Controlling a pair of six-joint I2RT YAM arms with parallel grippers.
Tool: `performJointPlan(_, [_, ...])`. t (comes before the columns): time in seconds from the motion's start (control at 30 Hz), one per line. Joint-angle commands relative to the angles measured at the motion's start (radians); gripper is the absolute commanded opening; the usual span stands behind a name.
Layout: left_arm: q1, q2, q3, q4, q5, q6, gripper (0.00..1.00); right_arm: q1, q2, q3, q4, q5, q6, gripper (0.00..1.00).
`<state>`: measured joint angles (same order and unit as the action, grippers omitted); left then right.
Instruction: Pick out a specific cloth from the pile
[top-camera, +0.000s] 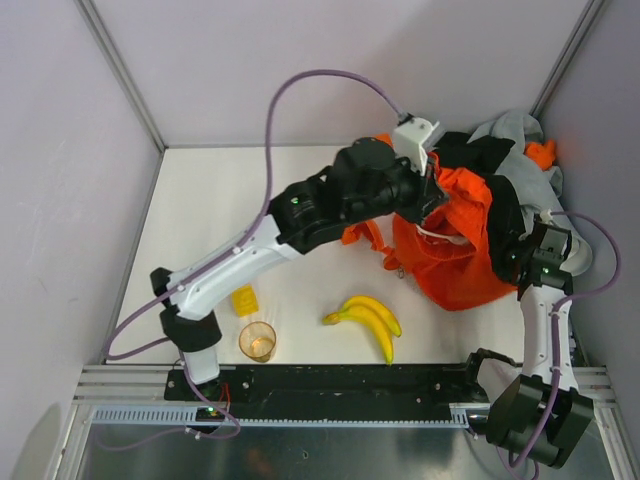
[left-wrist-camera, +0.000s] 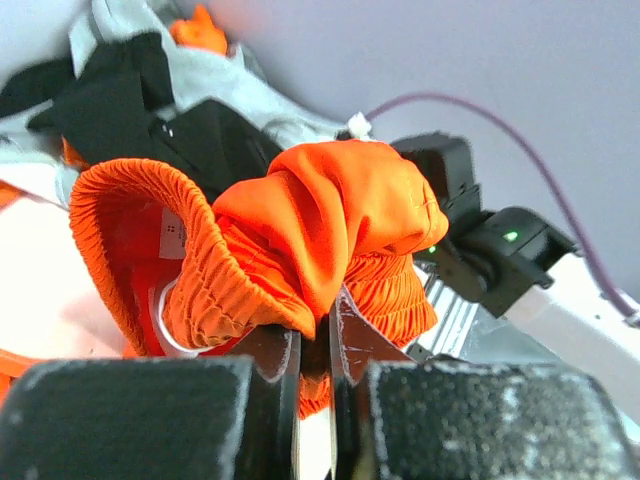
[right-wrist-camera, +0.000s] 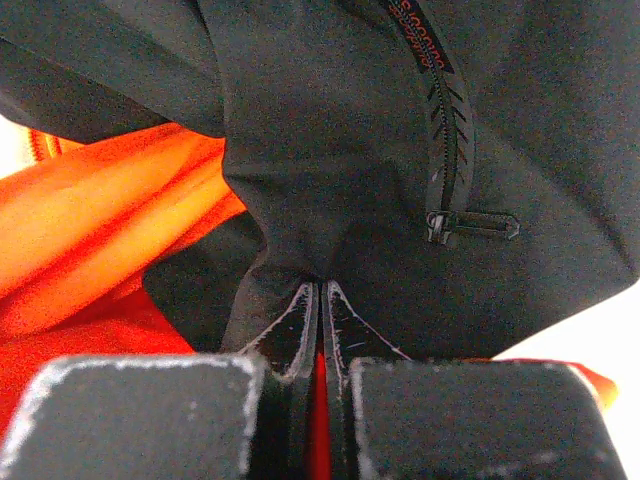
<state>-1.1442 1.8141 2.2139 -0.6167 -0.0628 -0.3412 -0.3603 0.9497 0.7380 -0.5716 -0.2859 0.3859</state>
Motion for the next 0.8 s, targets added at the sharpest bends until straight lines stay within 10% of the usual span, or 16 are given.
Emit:
performJointPlan(0.0, [0.029,-0.120,0.105,0.089,-0.035,0.056,0.01,-0.002,-0.025,-0.018,0.011,0.010,-0.022,0.00])
performJointPlan(0.77, [0.309,-0.347,0.021,0.089,0.055,-0.020,0.01,0.011,-0.052,-0.034,0.006,0.011,-0.019,0.00])
